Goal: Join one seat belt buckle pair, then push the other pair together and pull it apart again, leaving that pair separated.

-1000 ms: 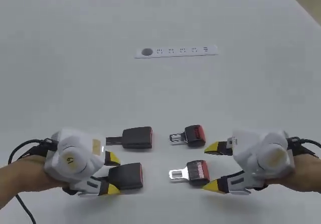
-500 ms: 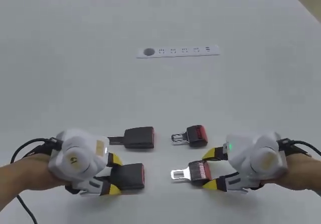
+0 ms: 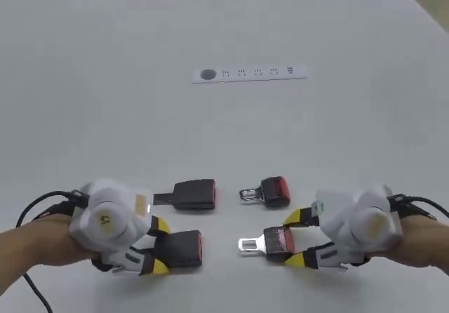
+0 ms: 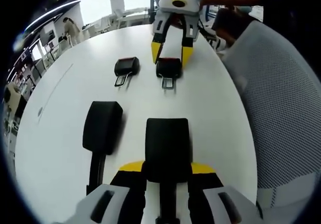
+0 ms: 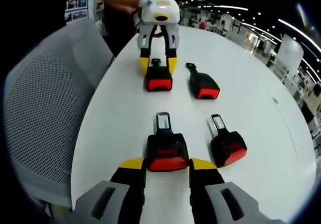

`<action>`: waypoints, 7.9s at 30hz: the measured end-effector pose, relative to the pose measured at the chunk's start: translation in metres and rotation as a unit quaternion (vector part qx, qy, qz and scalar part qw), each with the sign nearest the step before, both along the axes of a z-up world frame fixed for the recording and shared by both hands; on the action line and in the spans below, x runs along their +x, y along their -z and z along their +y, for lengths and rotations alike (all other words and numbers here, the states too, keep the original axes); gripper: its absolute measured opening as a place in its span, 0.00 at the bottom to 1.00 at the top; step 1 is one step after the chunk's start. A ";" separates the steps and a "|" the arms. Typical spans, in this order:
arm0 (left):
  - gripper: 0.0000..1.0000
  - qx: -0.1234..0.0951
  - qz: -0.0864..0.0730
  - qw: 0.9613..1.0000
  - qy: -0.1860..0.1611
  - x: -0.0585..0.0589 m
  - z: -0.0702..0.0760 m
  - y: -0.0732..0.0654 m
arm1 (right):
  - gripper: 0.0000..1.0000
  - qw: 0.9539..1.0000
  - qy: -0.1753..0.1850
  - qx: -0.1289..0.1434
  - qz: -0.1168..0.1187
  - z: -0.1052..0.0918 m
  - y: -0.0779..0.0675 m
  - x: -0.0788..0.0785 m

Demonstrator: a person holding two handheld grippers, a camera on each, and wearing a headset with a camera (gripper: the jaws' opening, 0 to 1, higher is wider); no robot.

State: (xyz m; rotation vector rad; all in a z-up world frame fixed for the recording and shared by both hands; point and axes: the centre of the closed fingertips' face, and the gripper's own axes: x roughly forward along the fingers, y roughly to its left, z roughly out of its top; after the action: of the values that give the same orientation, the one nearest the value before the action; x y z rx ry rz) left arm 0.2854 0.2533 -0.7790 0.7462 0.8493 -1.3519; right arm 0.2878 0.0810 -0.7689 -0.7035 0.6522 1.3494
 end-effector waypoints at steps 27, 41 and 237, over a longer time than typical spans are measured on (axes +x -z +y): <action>0.32 0.013 0.006 1.000 0.011 -0.001 -0.001 0.000 | 0.30 1.000 -0.006 -0.008 0.009 0.014 -0.003 -0.001; 0.32 0.014 0.008 1.000 0.008 -0.002 -0.002 -0.001 | 0.30 1.000 -0.001 0.000 0.015 0.025 -0.001 0.000; 0.35 0.039 0.000 0.999 0.021 0.000 0.000 0.000 | 0.34 1.000 -0.008 0.029 0.005 0.095 0.000 -0.003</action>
State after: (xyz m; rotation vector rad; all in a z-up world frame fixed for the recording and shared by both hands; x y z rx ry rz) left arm 0.2856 0.2534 -0.7789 0.8282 0.8948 -1.3613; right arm 0.2848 0.1757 -0.7686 -0.6569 0.6138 1.3826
